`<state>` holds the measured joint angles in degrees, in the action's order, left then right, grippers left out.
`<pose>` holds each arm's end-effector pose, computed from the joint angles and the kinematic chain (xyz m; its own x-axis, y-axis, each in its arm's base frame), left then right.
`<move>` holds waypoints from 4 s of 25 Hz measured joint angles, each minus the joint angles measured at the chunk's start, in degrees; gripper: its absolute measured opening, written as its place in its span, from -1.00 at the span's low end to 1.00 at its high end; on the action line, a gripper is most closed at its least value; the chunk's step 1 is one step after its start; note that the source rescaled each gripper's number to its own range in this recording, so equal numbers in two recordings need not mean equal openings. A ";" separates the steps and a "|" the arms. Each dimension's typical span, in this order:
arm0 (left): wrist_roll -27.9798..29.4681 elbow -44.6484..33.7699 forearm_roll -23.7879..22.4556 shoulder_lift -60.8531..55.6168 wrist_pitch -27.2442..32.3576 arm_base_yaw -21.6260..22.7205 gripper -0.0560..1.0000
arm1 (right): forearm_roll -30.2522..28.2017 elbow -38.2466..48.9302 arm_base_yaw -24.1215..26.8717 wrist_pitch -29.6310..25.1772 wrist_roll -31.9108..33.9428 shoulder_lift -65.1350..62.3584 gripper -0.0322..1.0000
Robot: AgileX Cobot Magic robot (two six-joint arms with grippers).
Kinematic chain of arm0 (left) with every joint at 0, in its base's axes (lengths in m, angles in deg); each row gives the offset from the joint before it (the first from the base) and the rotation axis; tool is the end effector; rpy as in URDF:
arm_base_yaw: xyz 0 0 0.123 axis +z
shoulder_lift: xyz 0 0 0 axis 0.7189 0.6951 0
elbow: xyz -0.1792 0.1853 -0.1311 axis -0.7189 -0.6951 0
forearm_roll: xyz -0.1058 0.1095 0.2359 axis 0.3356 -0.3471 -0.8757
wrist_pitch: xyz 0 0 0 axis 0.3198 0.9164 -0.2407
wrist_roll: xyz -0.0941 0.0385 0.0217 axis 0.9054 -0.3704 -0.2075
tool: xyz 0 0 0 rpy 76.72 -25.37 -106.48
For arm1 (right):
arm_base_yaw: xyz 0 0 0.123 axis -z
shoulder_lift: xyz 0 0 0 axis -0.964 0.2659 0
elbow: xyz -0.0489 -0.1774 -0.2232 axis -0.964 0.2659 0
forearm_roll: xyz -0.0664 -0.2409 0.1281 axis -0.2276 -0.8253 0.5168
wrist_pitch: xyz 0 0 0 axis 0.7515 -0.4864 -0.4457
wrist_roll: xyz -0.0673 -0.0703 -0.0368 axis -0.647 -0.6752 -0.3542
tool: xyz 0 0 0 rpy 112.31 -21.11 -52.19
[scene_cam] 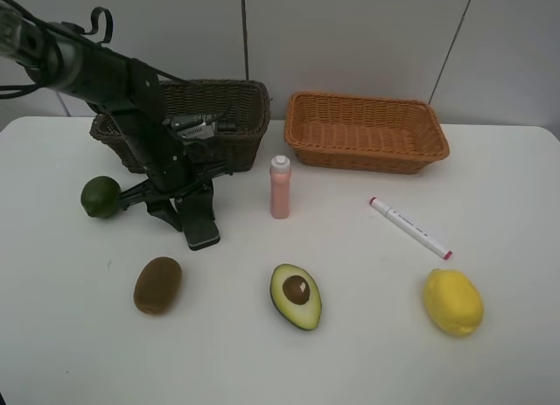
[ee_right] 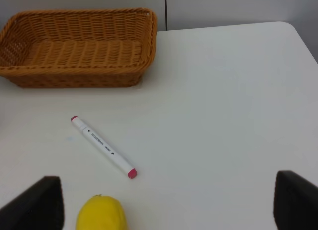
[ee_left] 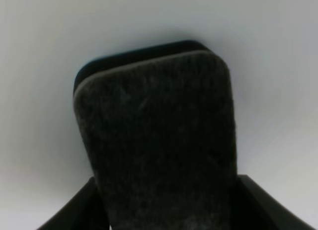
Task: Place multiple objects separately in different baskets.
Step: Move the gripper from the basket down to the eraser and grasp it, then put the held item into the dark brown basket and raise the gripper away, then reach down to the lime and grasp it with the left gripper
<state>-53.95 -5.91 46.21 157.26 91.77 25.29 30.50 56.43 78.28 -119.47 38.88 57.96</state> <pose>0.3806 -0.1636 0.0604 -0.9629 -0.2697 0.0071 -0.2647 0.9395 -0.2173 0.0260 -0.0032 0.2889 -0.4443 0.0212 -0.8956 0.0731 0.9972 -0.0126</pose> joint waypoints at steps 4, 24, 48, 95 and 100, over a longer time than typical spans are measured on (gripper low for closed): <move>-2.97 -0.12 -0.11 -4.49 2.65 0.00 -0.32 | 0.00 0.00 0.00 0.00 0.00 0.00 0.99; -27.66 5.56 -0.64 -21.22 -17.81 0.53 -0.32 | 0.00 0.00 0.00 0.00 0.00 0.00 0.99; -30.85 17.17 -7.31 -7.30 -6.90 7.28 0.98 | 0.00 0.00 0.00 0.00 0.00 0.00 0.99; -18.84 -14.43 -17.70 -13.47 -16.96 17.23 0.98 | 0.00 0.00 0.00 0.00 0.00 0.00 0.99; -18.86 -14.43 -16.31 -10.77 -21.11 17.23 0.98 | 0.00 0.00 0.00 0.00 0.00 0.00 0.99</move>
<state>-72.81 -20.34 29.90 146.49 70.66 42.52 30.50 56.43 78.28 -119.47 38.88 57.96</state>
